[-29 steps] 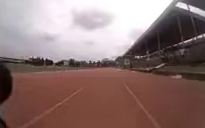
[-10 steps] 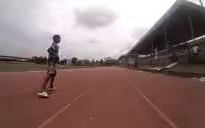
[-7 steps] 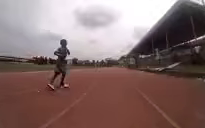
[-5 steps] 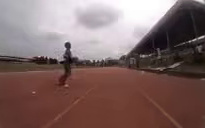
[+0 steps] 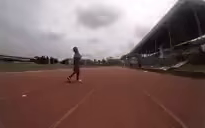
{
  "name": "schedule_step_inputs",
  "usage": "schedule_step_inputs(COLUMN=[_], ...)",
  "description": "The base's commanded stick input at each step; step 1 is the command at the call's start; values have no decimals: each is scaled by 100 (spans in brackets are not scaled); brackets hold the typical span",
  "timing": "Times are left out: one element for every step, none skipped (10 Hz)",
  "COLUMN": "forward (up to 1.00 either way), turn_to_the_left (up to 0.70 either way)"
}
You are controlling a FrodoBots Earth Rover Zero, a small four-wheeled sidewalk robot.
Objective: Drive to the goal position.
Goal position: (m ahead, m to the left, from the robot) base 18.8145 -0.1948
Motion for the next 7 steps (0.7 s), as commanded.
schedule_step_inputs(forward=[70, 70, 70, 70, 70, 70, 70], turn_to_the_left=[-8, -5, -26, -35, -35, -35, -35])
